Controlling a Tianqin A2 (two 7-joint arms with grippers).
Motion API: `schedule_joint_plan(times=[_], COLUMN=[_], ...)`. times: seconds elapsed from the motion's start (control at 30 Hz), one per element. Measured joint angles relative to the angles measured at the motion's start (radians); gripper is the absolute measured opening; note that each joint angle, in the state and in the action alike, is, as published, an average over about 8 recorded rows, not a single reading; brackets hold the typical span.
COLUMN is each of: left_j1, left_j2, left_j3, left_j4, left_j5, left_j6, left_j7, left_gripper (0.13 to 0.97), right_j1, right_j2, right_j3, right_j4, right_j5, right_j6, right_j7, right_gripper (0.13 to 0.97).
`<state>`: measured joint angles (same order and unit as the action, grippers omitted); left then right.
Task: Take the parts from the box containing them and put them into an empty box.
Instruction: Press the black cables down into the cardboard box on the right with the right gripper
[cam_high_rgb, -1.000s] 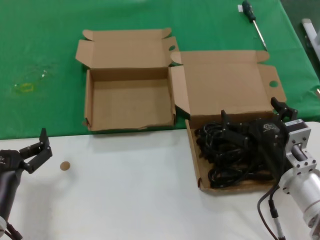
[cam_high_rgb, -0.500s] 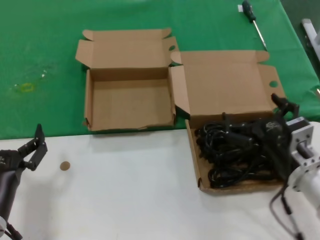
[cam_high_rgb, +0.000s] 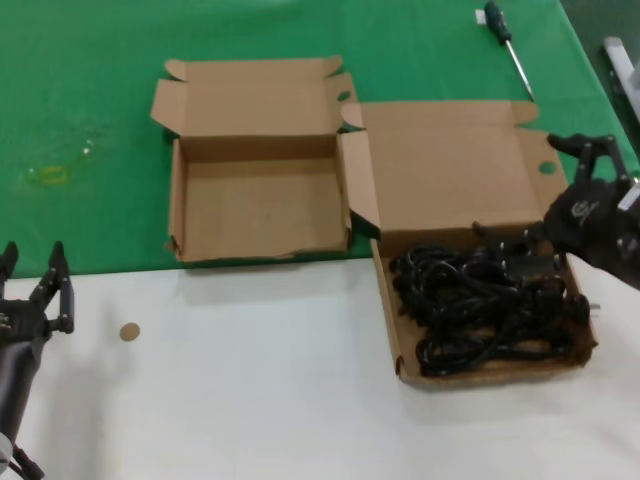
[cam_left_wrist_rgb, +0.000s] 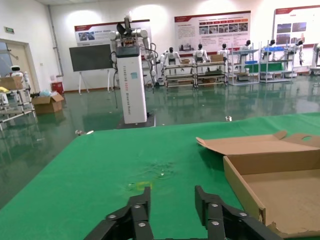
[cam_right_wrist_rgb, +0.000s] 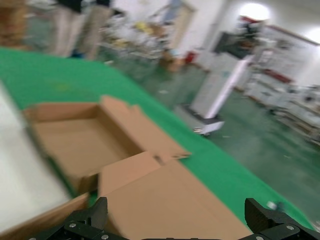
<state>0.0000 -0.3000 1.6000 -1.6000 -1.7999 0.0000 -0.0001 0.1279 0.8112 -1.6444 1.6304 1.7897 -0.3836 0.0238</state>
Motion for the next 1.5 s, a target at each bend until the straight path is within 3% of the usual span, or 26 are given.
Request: schedule_joint_plan(times=[0.13, 0.3, 0.43, 0.67, 1.07, 1.37, 1.5], left_j1=[0.000, 0.000, 0.000, 0.000, 0.000, 0.000, 0.000], left_j2=[0.000, 0.000, 0.000, 0.000, 0.000, 0.000, 0.000], left_j3=[0.000, 0.000, 0.000, 0.000, 0.000, 0.000, 0.000], left_j4=[0.000, 0.000, 0.000, 0.000, 0.000, 0.000, 0.000], left_j5=[0.000, 0.000, 0.000, 0.000, 0.000, 0.000, 0.000], left_j6=[0.000, 0.000, 0.000, 0.000, 0.000, 0.000, 0.000], left_j7=[0.000, 0.000, 0.000, 0.000, 0.000, 0.000, 0.000], left_gripper=[0.383, 0.310, 0.237, 0.181, 0.154, 0.152, 0.152], right_j1=[0.045, 0.123, 0.190, 0.299, 0.384, 0.399, 0.400], right_j2=[0.091, 0.168, 0.198, 0.203, 0.155, 0.121, 0.111], right_j3=[-0.019, -0.060, -0.102, -0.178, -0.232, -0.242, -0.245], right_j4=[-0.002, -0.028, -0.065, -0.158, -0.263, -0.294, -0.294], right_j5=[0.002, -0.009, -0.035, -0.102, -0.153, -0.172, -0.178], right_j6=[-0.130, -0.295, -0.400, -0.534, -0.607, -0.598, -0.591], right_j7=[-0.017, -0.083, -0.144, -0.260, -0.371, -0.382, -0.376], right_gripper=[0.966, 0.966, 0.966, 0.966, 0.962, 0.900, 0.834])
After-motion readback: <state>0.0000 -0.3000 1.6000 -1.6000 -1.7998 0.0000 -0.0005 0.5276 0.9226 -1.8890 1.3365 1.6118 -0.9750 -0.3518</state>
